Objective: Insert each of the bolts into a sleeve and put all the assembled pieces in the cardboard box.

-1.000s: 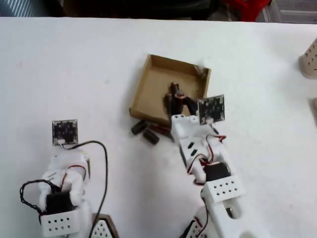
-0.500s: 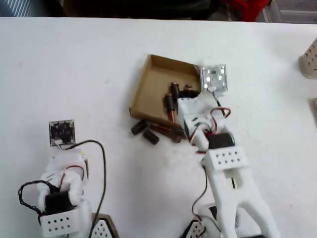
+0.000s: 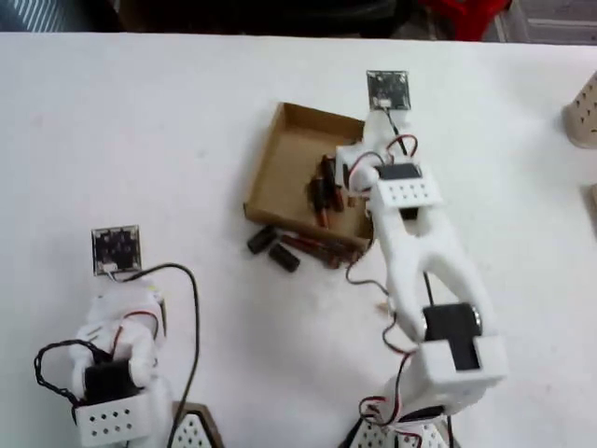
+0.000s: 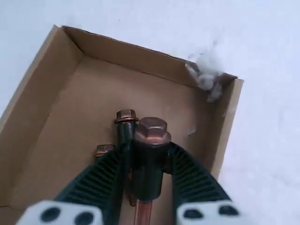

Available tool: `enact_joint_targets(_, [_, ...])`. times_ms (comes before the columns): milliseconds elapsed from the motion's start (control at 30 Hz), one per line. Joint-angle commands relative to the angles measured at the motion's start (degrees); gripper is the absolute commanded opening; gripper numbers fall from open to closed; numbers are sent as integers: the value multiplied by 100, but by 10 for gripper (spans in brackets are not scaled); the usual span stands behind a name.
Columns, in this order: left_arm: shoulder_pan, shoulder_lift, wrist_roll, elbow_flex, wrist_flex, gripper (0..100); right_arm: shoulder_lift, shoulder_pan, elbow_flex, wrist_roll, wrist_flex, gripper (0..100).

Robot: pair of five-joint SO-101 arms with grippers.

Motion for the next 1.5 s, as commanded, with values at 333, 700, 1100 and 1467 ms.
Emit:
enact_joint_targets(333, [-48, 13, -53, -18, 18, 76, 884, 31, -1319, 580, 637, 237])
enact_joint_targets(700, [-48, 13, -53, -9, 9, 76, -189, -145, -1301, 589, 1938, 29])
enact_joint_targets(1100, [-48, 13, -53, -9, 9, 76, -2114, -1376, -79, 598, 3521, 28])
enact_joint_targets(1467, [-48, 13, -53, -9, 9, 76, -2677, -2492, 2004, 1574, 2185, 28])
